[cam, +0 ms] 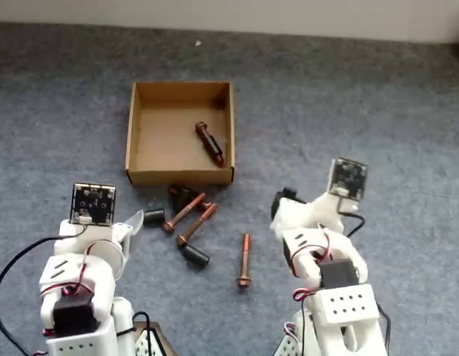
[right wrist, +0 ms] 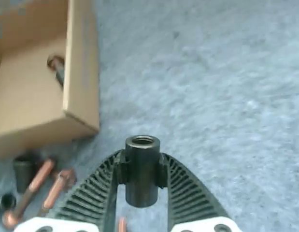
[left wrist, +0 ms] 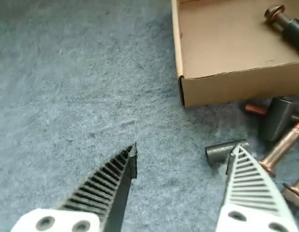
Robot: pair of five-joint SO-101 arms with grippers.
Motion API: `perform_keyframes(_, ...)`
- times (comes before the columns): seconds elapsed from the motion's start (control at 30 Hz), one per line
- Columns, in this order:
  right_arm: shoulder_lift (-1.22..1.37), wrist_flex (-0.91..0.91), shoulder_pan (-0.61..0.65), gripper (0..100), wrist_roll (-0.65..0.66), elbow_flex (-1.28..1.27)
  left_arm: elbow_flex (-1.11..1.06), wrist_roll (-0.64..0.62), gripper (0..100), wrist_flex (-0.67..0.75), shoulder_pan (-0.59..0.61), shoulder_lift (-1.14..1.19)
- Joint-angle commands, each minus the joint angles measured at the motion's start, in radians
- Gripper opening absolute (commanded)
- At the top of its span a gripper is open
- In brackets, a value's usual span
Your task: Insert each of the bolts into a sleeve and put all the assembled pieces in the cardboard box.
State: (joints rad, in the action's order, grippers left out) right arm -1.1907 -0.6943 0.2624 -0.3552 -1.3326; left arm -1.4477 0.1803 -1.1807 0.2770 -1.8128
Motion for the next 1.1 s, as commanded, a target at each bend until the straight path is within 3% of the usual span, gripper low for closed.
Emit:
perform_keyframes(0.0, -0.097, 0.104, -0.091, 0.5, -0.064, -0.045, 0.166, 0.049, 31, -0.1, -0.119, 0.015)
perform_keyframes(0.17, -0.137, 0.165, -0.22, 0.5, -0.072, -0.059, 0.277, 0.052, 31, -0.135, -0.255, 0.2)
perform_keyframes(0.3, -0.142, 0.197, -0.326, 0.5, -0.157, -0.059, 0.374, 0.046, 31, -0.133, -0.394, 0.42)
perform_keyframes(0.43, -0.142, 0.223, -0.392, 0.5, -0.176, -0.059, 0.456, -0.071, 31, -0.12, -0.547, 0.622)
perform_keyframes(0.63, -0.142, 0.234, -0.435, 0.5, -0.176, -0.059, 0.519, -0.278, 31, 0.014, -0.776, 0.889)
perform_keyframes(0.77, -0.143, 0.234, -0.461, 0.5, -0.215, -0.059, 0.521, -0.373, 31, 0.16, -0.848, 1.056)
perform_keyframes(1.07, -0.143, 0.234, -0.472, 0.5, -0.226, -0.059, 0.524, -0.423, 31, 0.422, -0.937, 1.351)
